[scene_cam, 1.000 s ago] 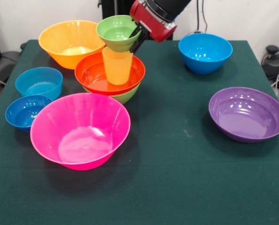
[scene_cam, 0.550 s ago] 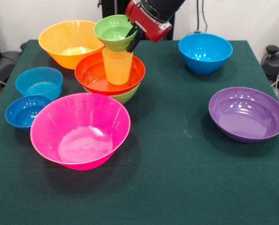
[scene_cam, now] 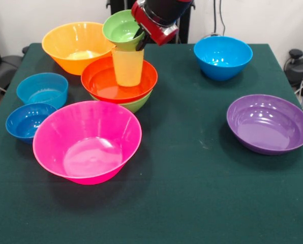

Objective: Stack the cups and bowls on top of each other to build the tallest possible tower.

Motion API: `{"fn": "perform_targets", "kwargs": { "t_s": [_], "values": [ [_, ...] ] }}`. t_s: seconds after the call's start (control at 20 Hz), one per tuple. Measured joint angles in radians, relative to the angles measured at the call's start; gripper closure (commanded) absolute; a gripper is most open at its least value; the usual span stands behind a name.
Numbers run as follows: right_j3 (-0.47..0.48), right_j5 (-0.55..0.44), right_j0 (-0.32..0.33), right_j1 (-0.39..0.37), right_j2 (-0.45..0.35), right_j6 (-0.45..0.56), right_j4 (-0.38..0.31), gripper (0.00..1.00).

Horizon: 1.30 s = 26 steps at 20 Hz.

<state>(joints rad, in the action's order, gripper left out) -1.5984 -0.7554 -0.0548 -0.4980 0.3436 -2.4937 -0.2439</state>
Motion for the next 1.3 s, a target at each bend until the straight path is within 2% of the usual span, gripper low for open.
{"fn": "perform_targets", "kwargs": {
  "t_s": [0.2,0.3,0.7,0.95,1.0,1.3],
  "values": [
    [0.000,-0.057,0.024,0.000,-0.023,0.000,-0.007,1.00],
    [0.000,-0.068,0.021,0.000,-0.029,0.000,-0.033,1.00],
    [0.000,-0.068,-0.011,0.000,-0.033,0.000,-0.118,1.00],
    [0.007,-0.050,-0.037,0.000,-0.034,0.000,-0.185,1.00],
    [0.013,-0.029,-0.046,0.000,-0.034,0.000,-0.215,1.00],
    [0.036,-0.013,-0.049,0.000,-0.036,0.000,-0.243,1.00]
  ]
}}
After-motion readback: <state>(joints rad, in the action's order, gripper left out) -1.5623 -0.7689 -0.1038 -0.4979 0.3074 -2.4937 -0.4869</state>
